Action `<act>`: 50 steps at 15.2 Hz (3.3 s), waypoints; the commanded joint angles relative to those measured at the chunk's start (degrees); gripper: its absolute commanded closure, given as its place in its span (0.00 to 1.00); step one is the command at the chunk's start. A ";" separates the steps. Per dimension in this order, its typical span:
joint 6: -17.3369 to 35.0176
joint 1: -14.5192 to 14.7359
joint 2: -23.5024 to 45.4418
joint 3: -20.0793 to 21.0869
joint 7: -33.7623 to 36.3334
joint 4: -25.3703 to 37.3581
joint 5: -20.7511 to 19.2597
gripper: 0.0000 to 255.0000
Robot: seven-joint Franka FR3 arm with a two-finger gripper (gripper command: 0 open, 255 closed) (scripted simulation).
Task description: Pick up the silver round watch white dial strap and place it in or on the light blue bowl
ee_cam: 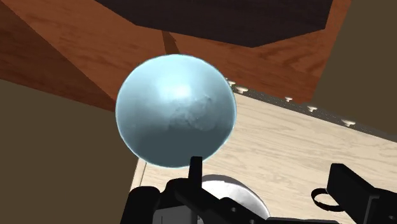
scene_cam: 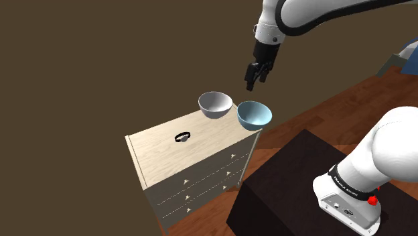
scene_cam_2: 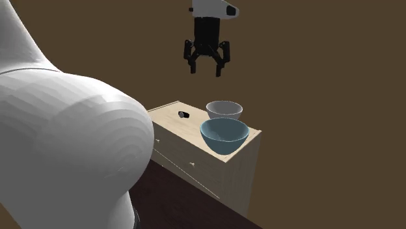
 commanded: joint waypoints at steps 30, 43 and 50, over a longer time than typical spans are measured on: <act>16.06 10.68 59.35 8.08 10.88 41.30 8.03 0.00; 18.99 11.42 62.01 8.09 10.91 41.12 7.98 0.00; 18.99 11.42 62.01 8.09 10.91 41.12 7.98 1.00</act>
